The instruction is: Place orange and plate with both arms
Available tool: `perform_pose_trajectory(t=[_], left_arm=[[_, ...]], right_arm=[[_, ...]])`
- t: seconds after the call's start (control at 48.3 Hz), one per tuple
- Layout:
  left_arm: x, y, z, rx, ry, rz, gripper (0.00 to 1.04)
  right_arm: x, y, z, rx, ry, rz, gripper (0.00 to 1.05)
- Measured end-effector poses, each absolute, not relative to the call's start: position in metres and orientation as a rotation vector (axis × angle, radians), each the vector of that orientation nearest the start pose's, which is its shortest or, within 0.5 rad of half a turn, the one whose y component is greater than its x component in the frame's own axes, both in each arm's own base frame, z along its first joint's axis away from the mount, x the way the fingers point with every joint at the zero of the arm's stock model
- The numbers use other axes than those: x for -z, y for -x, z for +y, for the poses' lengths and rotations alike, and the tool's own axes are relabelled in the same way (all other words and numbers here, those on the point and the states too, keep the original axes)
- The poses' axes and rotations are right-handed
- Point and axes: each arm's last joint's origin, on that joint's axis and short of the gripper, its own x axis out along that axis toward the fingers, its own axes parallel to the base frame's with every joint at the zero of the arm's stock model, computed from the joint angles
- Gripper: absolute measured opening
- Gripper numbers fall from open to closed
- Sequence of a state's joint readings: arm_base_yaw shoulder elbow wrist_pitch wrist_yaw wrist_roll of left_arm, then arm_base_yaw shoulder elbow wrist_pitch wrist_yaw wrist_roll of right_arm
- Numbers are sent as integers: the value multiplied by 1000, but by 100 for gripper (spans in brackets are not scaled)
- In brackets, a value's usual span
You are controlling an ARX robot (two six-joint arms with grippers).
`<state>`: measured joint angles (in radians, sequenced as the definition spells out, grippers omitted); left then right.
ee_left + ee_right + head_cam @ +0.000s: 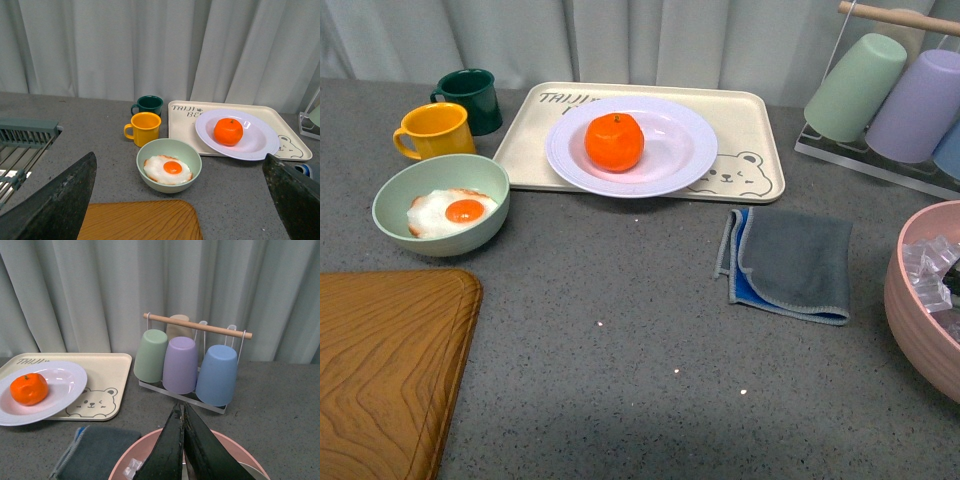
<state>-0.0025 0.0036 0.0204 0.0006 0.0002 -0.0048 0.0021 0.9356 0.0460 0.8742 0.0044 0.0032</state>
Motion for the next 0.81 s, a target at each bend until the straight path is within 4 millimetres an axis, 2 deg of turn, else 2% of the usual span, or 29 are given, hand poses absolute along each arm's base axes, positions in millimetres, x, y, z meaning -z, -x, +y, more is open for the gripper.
perform_pose_trajectory(t=[0.352, 0.808], left_arm=[[-170, -97, 0, 2, 5, -17, 98], [-170, -97, 0, 2, 5, -17, 98]], right_arm=[[-164, -139, 0, 0, -3, 9, 1], [-168, -123, 0, 0, -3, -7, 1]])
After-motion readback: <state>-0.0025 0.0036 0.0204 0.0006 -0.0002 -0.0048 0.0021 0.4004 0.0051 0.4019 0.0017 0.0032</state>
